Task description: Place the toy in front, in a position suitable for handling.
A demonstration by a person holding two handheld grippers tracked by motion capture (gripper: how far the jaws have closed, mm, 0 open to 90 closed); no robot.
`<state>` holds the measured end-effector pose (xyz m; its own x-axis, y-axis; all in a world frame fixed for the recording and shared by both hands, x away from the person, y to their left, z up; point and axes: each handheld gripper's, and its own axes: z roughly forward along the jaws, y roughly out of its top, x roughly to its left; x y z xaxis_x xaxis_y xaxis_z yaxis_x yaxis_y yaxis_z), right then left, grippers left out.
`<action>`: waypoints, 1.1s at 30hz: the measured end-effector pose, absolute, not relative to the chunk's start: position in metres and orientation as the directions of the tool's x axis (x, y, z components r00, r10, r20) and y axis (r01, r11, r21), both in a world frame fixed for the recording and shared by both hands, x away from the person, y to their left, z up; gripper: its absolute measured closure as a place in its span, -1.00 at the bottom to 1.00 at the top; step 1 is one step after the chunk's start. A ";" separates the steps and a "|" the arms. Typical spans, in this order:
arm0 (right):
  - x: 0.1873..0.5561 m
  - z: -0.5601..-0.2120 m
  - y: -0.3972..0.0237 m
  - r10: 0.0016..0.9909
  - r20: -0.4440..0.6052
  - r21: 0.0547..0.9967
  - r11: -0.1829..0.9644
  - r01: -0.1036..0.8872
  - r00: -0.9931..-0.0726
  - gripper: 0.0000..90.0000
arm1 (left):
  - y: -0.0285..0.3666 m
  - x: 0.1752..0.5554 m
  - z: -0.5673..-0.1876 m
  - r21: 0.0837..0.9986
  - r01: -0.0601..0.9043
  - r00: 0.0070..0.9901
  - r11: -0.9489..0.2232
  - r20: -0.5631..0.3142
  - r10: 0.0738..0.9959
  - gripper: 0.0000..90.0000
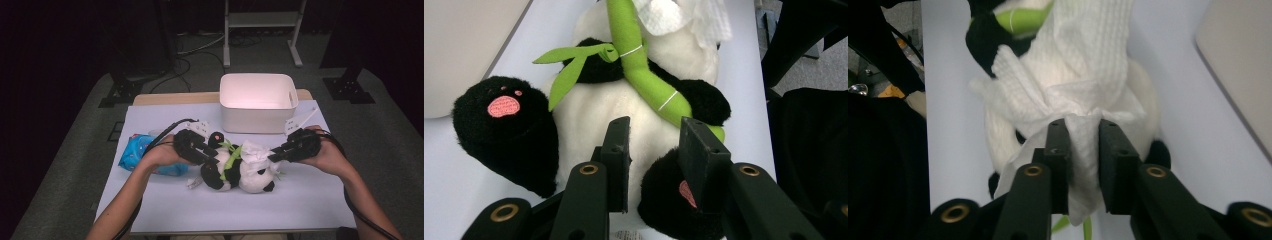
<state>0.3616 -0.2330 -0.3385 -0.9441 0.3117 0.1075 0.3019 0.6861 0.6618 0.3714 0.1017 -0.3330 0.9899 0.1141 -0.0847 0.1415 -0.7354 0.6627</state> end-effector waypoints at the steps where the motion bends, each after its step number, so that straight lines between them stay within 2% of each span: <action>1: 0.362 -0.339 -0.233 0.312 0.107 0.662 0.686 0.302 -0.944 0.64 | 0.102 0.371 -0.333 0.663 0.141 0.990 -0.735 -0.085 0.114 0.46; 2: 0.362 -0.336 -0.223 0.303 0.083 0.668 0.690 0.278 -0.949 0.54 | 0.102 0.371 -0.334 0.666 0.145 0.989 -0.732 -0.088 0.116 0.46; 7: 0.365 -0.334 -0.195 0.247 0.049 0.681 0.700 0.213 -0.968 0.39 | 0.102 0.370 -0.337 0.668 0.145 0.989 -0.730 -0.093 0.112 0.45; 14: 0.367 -0.338 -0.172 0.209 0.022 0.683 0.711 0.167 -0.978 0.33 | 0.102 0.368 -0.341 0.668 0.147 0.989 -0.729 -0.098 0.110 0.45; 18: 0.366 -0.343 -0.168 0.208 0.023 0.692 0.703 0.166 -0.978 0.35 | 0.101 0.368 -0.343 0.668 0.148 0.989 -0.729 -0.098 0.111 0.44; 27: 0.363 -0.356 -0.167 0.211 0.056 0.675 0.712 0.192 -0.976 0.53 | 0.092 0.373 -0.344 0.651 0.150 0.988 -0.744 -0.068 0.140 0.32; 33: 0.356 -0.355 -0.172 0.211 0.028 0.675 0.717 0.174 -0.977 0.60 | 0.087 0.372 -0.350 0.630 0.147 0.988 -0.763 -0.061 0.140 0.31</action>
<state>0.3560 -0.1716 -0.3546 -0.9770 0.2114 0.0277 0.1742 0.7168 0.6752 0.3722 0.0874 -0.3500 0.9882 0.1401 -0.0614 0.1472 -0.7628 0.6296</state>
